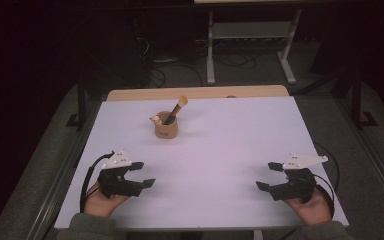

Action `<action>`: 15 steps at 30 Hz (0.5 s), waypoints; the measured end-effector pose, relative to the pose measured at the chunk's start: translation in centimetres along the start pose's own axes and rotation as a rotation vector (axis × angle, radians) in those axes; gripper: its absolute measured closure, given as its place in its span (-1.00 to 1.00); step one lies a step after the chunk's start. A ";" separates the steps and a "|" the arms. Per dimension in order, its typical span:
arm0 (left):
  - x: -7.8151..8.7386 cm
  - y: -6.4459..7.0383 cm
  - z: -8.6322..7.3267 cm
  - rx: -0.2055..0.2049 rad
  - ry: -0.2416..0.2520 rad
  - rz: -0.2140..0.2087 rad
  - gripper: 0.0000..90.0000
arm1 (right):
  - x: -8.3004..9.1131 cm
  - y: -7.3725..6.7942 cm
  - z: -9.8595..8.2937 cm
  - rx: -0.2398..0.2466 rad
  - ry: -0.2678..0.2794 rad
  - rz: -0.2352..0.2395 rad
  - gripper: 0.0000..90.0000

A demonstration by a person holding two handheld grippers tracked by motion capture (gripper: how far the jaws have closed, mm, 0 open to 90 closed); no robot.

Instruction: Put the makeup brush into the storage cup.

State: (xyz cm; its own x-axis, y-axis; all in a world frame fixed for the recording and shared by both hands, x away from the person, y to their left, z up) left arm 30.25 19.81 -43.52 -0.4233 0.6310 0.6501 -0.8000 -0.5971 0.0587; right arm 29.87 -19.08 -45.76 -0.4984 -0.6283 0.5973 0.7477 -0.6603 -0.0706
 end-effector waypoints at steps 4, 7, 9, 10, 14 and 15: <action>0.0 0.2 -0.4 0.011 0.002 0.008 -0.36 | 0.0 0.0 0.0 -0.001 0.001 0.000 -0.57; 0.3 0.3 -0.7 0.014 0.010 0.013 -0.36 | 0.0 0.0 0.0 0.002 0.001 0.001 -0.57; 0.4 0.3 -0.9 0.018 0.018 0.016 -0.37 | -0.1 -0.1 0.0 -0.002 0.000 0.001 -0.57; 0.5 0.4 -1.0 0.027 0.018 0.015 -0.37 | -0.1 -0.1 0.0 -0.003 -0.001 0.001 -0.57; 0.5 0.6 -1.6 0.034 0.021 0.018 -0.37 | -0.2 -0.1 0.0 -0.005 -0.006 0.004 -0.57; 0.5 0.6 -1.7 0.028 0.020 0.018 -0.38 | -0.2 -0.1 0.0 -0.002 -0.006 0.004 -0.57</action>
State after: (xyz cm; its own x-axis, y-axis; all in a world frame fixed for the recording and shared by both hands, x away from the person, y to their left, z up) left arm 28.84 20.62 -44.47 -0.4463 0.6297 0.6359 -0.7799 -0.6222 0.0687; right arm 29.87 -18.90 -45.87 -0.4928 -0.6284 0.6019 0.7486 -0.6587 -0.0748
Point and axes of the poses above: each handheld gripper's, and its own axes: x roughly backward along the jaws, z roughly out of its top, y roughly to its right, the point moved 8 cm from there along -x, roughly forward along the jaws, and after that the axes turned 1 degree about -z, right-handed, at the moved point
